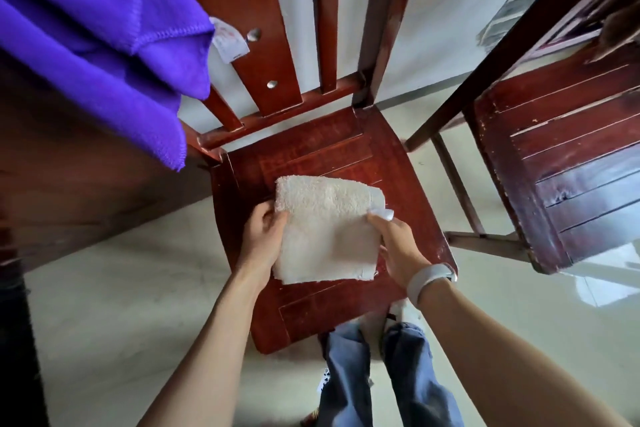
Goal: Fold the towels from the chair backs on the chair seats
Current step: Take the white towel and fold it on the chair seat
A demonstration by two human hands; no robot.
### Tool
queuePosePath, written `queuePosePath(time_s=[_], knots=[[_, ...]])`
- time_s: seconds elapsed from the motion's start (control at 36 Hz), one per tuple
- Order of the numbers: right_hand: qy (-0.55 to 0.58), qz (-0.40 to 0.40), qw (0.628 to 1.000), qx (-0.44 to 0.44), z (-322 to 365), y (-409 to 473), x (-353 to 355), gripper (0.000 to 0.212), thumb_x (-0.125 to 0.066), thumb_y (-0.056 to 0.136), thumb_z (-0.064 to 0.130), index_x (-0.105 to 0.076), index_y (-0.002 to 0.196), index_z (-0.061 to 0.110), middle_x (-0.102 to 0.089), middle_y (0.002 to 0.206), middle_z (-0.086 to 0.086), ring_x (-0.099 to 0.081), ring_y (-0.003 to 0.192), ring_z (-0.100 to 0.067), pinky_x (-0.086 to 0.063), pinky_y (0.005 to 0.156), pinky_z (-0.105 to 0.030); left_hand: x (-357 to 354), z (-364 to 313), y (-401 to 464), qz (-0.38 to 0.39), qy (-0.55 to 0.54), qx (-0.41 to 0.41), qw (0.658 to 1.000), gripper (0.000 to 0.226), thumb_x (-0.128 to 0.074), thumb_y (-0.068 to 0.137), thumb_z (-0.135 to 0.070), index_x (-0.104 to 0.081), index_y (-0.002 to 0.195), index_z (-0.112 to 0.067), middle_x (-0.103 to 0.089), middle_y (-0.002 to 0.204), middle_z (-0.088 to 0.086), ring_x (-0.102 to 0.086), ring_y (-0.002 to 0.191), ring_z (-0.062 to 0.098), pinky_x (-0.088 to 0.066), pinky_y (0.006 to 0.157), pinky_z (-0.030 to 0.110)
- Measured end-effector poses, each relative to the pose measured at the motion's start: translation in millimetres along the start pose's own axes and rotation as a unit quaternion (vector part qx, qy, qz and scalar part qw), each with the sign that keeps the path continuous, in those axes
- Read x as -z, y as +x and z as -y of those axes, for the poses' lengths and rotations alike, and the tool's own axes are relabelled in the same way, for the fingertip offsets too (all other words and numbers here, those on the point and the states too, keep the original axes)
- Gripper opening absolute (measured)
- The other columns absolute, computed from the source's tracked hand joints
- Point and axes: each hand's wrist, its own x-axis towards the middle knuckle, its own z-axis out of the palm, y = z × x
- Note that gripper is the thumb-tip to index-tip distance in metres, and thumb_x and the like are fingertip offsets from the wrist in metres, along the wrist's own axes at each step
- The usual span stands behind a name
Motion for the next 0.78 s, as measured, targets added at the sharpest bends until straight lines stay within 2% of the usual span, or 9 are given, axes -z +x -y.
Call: queuePosePath(time_s=[0.14,0.25,0.33,0.39,0.47,0.53,0.58,0.64,0.78], knots=[[0.052,0.003,0.997,0.051,24.8,-50.0,36.4,0.027,-0.067,0.082,0.031,-0.058,0.102,0.017,-0.065,0.096,-0.005,-0.065,0.086,-0.020,-0.054,0.067,-0.032,-14.5,-39.2,-50.2,-0.002,0.049,-0.098,0.994,0.021,-0.049,0.094,-0.015,-0.057,0.110,-0.025,-0.062,0.097,-0.018,-0.058,0.084,-0.013,-0.044,0.071,0.005],[0.077,-0.023,0.990,0.115,55.9,-94.3,87.6,0.024,-0.071,0.077,0.034,-0.062,0.095,0.023,-0.071,0.078,0.009,-0.069,0.070,-0.009,-0.054,0.054,-0.023,-53.5,-79.0,-100.2,-0.018,0.105,-0.174,0.979,0.023,-0.047,0.095,-0.017,-0.060,0.113,-0.018,-0.059,0.095,-0.022,-0.057,0.093,-0.002,-0.039,0.078,0.011],[0.083,-0.082,0.977,0.178,74.2,-126.2,138.6,0.018,-0.069,0.078,0.034,-0.065,0.092,0.024,-0.070,0.073,0.011,-0.066,0.064,-0.004,-0.049,0.050,-0.016,-96.1,-106.8,-143.5,-0.009,0.134,-0.218,0.967,0.025,-0.047,0.094,-0.017,-0.060,0.116,-0.013,-0.057,0.098,-0.020,-0.053,0.097,0.001,-0.033,0.072,-0.004],[0.078,-0.121,0.965,0.221,89.1,-147.6,176.9,0.017,-0.065,0.082,0.035,-0.063,0.097,0.026,-0.067,0.080,0.013,-0.063,0.070,-0.007,-0.047,0.051,-0.013,-130.2,-128.0,-172.8,-0.004,0.152,-0.241,0.959,0.031,-0.046,0.095,-0.019,-0.055,0.124,-0.012,-0.058,0.110,-0.015,-0.049,0.104,0.000,-0.029,0.076,-0.007],[0.064,-0.154,0.951,0.262,106.9,-177.1,239.8,0.030,-0.057,0.088,0.033,-0.051,0.118,0.035,-0.059,0.112,0.008,-0.060,0.096,-0.011,-0.053,0.072,-0.023,-188.1,-158.4,-219.4,0.015,0.162,-0.266,0.950,0.038,-0.043,0.097,-0.022,-0.045,0.133,-0.011,-0.052,0.134,0.004,-0.046,0.122,0.012,-0.029,0.092,0.009],[0.053,-0.176,0.938,0.294,119.0,-198.4,288.6,0.035,-0.055,0.090,0.027,-0.046,0.123,0.032,-0.055,0.122,-0.001,-0.057,0.104,-0.018,-0.052,0.084,-0.035,-231.5,-177.3,-255.5,0.023,0.171,-0.297,0.939,0.038,-0.042,0.097,-0.020,-0.045,0.133,-0.009,-0.051,0.134,0.008,-0.046,0.123,0.016,-0.030,0.091,0.012],[0.051,-0.200,0.923,0.323,128.3,-218.5,339.2,0.031,-0.053,0.091,0.019,-0.048,0.119,0.030,-0.057,0.117,-0.004,-0.058,0.095,-0.016,-0.052,0.081,-0.034,-275.6,-191.5,-289.5,0.026,0.173,-0.320,0.931,0.036,-0.043,0.096,-0.017,-0.046,0.131,-0.009,-0.053,0.132,0.009,-0.049,0.120,0.018,-0.034,0.094,0.017],[0.052,-0.226,0.908,0.350,135.9,-236.0,392.4,0.029,-0.052,0.090,0.014,-0.049,0.109,0.036,-0.060,0.102,0.002,-0.056,0.076,-0.008,-0.049,0.069,-0.025,-322.0,-200.5,-322.0,0.042,0.162,-0.334,0.928,0.035,-0.044,0.096,-0.017,-0.048,0.130,-0.012,-0.054,0.131,0.005,-0.050,0.117,0.016,-0.038,0.098,0.024],[0.086,-0.322,0.871,0.361,140.8,-266.7,531.2,0.029,-0.051,0.091,0.009,-0.047,0.114,0.027,-0.051,0.072,0.008,-0.044,0.056,-0.004,-0.039,0.051,-0.013,-446.8,-212.1,-392.3,0.128,0.166,-0.397,0.893,0.033,-0.046,0.094,-0.018,-0.051,0.127,-0.016,-0.056,0.127,-0.003,-0.043,0.109,-0.004,-0.029,0.088,0.005]])
